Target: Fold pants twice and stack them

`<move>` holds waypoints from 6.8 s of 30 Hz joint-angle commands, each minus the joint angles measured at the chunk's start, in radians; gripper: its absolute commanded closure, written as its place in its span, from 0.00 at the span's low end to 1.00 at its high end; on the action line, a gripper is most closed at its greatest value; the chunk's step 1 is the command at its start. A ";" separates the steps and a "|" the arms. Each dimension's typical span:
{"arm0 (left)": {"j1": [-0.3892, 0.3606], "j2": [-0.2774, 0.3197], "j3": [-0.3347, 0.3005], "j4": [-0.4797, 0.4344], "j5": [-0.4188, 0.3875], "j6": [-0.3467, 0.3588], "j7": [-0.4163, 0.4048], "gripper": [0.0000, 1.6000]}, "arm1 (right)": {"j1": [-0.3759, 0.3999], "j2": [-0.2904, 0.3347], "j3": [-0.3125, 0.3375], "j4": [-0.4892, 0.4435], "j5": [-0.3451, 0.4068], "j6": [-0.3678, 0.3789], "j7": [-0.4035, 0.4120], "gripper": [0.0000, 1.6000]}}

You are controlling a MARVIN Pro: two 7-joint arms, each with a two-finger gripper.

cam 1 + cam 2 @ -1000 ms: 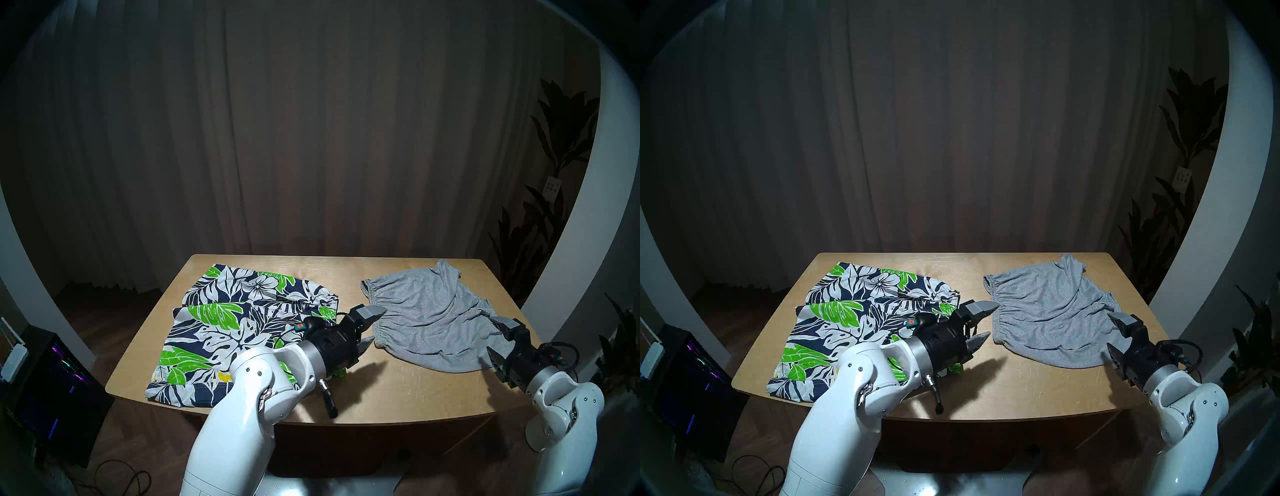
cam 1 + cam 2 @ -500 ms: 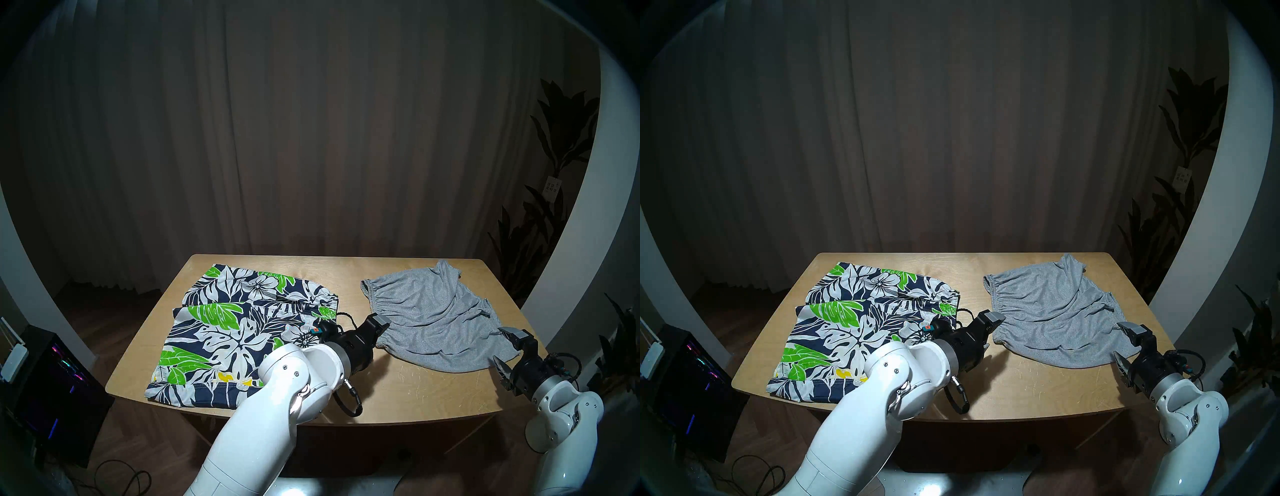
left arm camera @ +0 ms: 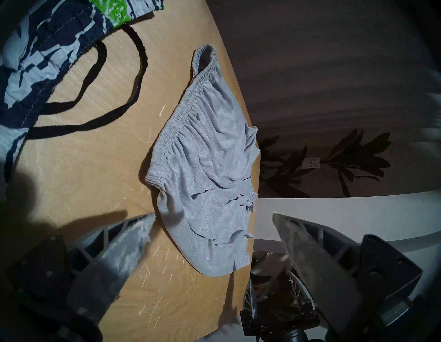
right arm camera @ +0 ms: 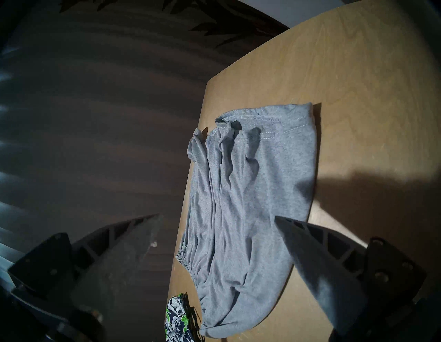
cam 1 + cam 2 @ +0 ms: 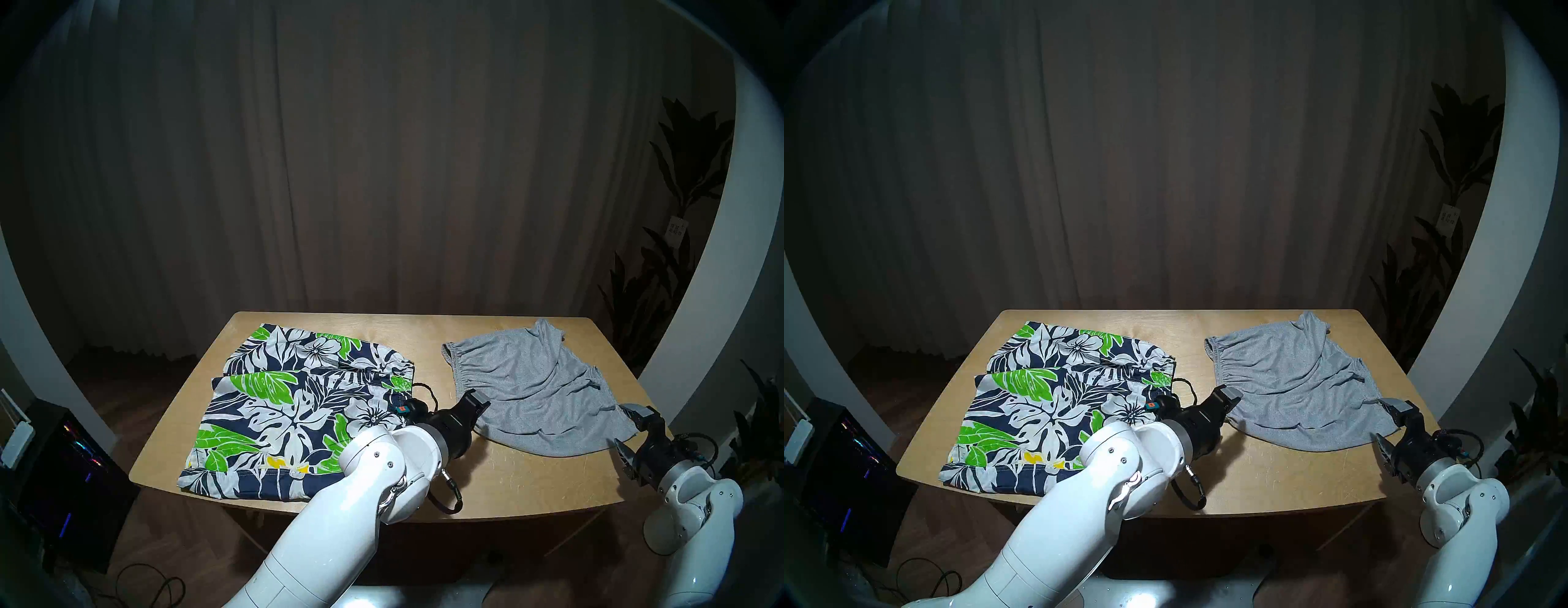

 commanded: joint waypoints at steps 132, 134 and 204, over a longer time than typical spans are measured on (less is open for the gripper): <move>-0.237 -0.057 0.119 0.206 -0.076 -0.074 0.334 1.00 | 0.239 0.089 0.051 0.158 0.241 -0.025 -0.581 1.00; -0.231 -0.048 0.118 0.191 -0.080 -0.068 0.335 1.00 | 0.225 0.076 0.058 0.126 0.262 -0.017 -0.606 1.00; -0.328 -0.051 -0.034 0.080 -0.245 -0.049 0.575 1.00 | 0.396 0.041 -0.036 0.011 0.333 -0.122 -0.772 1.00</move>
